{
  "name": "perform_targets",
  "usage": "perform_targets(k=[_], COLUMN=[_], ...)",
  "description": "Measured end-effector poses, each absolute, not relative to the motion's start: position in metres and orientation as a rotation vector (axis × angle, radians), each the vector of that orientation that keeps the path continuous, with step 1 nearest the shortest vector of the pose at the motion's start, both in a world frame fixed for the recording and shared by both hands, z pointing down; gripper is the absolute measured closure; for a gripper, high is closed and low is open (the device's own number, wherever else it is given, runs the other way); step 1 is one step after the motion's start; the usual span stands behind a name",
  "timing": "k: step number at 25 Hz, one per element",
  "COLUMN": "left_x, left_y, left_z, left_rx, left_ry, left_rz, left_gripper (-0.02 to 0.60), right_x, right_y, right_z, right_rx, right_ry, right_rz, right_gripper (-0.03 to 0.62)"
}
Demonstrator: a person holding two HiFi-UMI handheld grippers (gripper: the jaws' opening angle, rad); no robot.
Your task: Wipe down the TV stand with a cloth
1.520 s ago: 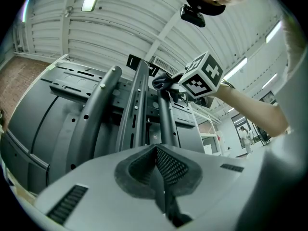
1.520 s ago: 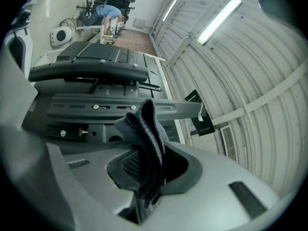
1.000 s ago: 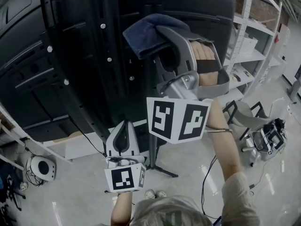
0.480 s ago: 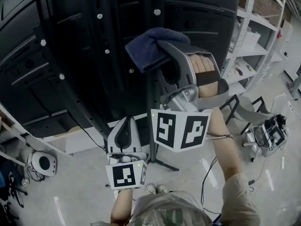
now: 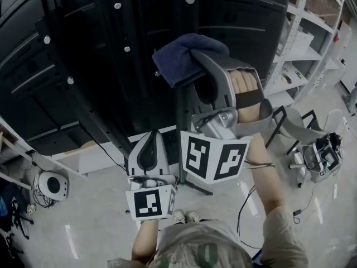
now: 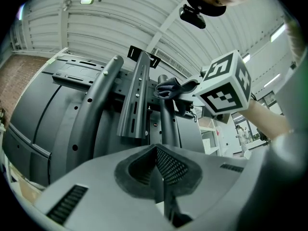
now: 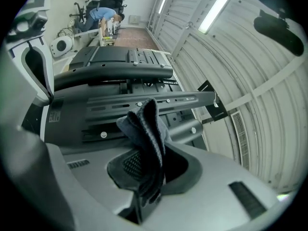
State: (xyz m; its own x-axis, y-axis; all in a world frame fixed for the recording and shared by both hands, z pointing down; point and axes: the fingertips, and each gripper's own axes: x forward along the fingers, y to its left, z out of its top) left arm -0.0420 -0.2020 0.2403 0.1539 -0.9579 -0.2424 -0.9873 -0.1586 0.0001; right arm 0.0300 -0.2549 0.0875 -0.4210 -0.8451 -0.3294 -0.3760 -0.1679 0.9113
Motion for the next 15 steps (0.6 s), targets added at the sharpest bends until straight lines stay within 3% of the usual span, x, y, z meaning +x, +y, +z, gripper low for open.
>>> perform_targets(k=[15], left_x=[-0.042], left_y=[-0.204], left_z=[0.255], left_rx=[-2.283], left_ry=[1.952], left_rz=[0.261], left_gripper=[0.566], right_x=[0.03], right_y=[-0.26], right_z=[0.146], right_rx=[1.341], right_ry=[-1.718], right_rz=[-1.538], right_gripper=[0.537])
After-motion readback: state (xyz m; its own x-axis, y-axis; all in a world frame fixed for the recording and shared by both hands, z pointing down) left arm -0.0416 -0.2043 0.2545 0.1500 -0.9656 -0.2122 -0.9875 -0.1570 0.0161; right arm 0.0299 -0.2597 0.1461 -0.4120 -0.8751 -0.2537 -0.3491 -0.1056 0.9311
